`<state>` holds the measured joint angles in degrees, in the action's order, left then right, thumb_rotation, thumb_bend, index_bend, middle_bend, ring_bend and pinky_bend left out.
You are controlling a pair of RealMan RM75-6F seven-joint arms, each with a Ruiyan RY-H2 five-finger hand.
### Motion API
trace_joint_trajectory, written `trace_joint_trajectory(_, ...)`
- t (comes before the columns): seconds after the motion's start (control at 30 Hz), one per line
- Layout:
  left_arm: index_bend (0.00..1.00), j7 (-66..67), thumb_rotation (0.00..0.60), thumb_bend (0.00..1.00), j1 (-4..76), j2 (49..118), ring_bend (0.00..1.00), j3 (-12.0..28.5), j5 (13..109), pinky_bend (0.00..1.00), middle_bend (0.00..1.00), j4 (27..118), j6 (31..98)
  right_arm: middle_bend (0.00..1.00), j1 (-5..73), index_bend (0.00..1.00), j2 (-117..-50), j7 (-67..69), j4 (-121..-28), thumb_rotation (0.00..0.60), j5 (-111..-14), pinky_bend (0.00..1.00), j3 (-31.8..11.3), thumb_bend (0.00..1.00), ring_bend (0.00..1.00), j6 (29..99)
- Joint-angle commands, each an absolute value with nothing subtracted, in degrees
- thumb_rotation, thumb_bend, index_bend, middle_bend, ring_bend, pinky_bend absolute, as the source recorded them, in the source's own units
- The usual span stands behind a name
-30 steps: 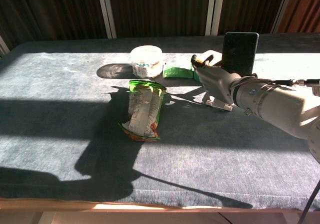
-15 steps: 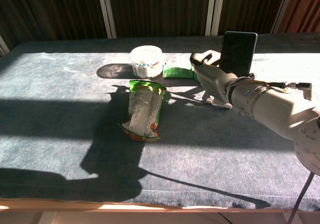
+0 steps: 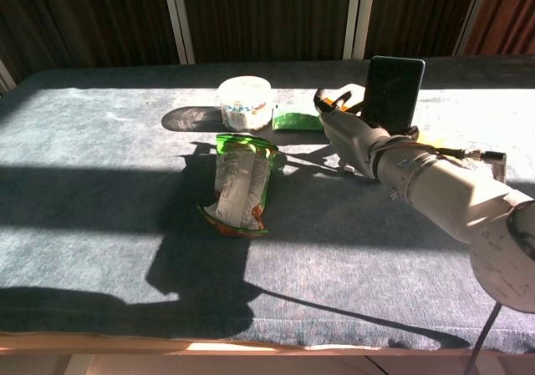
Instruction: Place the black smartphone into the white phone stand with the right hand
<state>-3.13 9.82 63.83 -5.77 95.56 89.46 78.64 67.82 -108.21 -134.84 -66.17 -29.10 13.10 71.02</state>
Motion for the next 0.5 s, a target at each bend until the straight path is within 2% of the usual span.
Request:
trace_joint_trajectory(0.03, 0.0, -3.11, 0.6, 0.43, 9.86, 63.84, 0.0, -5.77, 95.51, 0.07, 0.0, 89.46, 78.54, 0.56, 67.0, 0.73, -109.26, -134.25, -64.91, 0.6, -29.78, 0.21, 12.49, 0.25, 0.34, 71.16)
trace_joint_trajectory(0.4, 0.0, -2.92, 0.6, 0.44, 9.93, 63.86, 0.0, -5.82, 95.41, 0.07, 0.0, 89.51, 78.32, 0.56, 64.98, 0.71, -111.13, -133.66, -61.56, 0.6, -31.86, 0.21, 11.03, 0.25, 0.34, 71.13)
trace_joint_trajectory(0.5, 0.0, -2.88, 0.6, 0.44, 9.96, 63.86, 0.0, -5.86, 95.46, 0.07, 0.0, 89.56, 78.27, 0.55, 64.55, 0.66, -111.31, -133.72, -61.08, 0.6, -32.52, 0.21, 10.67, 0.25, 0.34, 70.91)
